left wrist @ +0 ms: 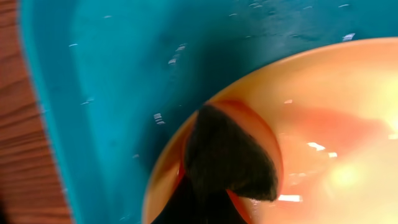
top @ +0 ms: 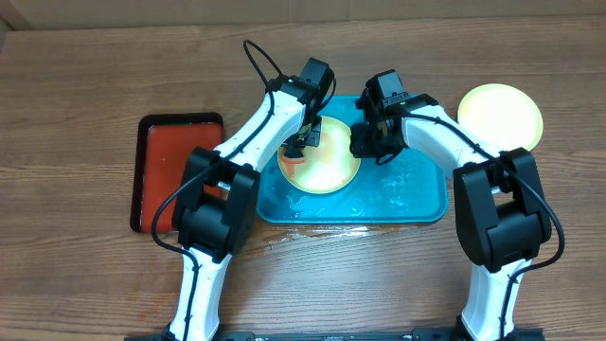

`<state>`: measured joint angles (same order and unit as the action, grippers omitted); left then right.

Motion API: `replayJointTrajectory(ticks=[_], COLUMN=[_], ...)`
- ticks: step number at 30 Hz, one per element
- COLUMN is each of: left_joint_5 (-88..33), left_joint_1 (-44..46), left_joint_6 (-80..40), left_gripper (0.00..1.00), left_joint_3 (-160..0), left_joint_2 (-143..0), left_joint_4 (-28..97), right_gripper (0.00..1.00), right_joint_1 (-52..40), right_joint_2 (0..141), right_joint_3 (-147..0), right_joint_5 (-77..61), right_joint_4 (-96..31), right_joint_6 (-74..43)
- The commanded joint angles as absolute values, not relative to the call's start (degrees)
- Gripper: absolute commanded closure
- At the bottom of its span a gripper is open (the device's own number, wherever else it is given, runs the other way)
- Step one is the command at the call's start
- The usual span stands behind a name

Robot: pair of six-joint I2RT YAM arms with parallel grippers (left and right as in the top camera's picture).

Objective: Clean dirty plates on tray and stack at the side

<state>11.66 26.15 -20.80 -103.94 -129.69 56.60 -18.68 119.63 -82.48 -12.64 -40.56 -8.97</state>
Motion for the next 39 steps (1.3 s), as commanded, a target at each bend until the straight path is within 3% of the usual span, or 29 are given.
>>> replayJointTrajectory(ticks=[1,8,17,29,39], left_joint_5=[16.64,10.22,9.56,9.85,8.73], left_joint_1=[24.69,18.44,5.87,-5.02,-7.97], left_joint_6=[-23.35,-23.38,-24.49,-26.41,-26.35], left_gripper=[0.96,0.96,0.96,0.96,0.96], left_joint_3=[-109.82,-120.77,-118.89,-101.34,-95.37], left_joint_2=[-128.14,-122.87,-121.38,-121.38,-121.38], left_joint_4=[58.89,66.54,79.13,71.24,64.99], right_gripper=[0.96,0.96,0.96,0.96,0.96], right_joint_1=[-18.37,-18.37,-18.37,-18.37,-18.37], right_joint_2=[119.94,119.94,119.94,119.94,119.9], right_joint_3=[-82.13,-82.13,-82.13,-82.13,-88.09], right_joint_5=[-11.14,-10.94,-10.96,-10.96,-10.63], right_joint_4=[-40.84,-41.01,-40.88,-40.82,-44.66], right_joint_6=[-8.58,-8.56,-8.56,-8.56,-6.5])
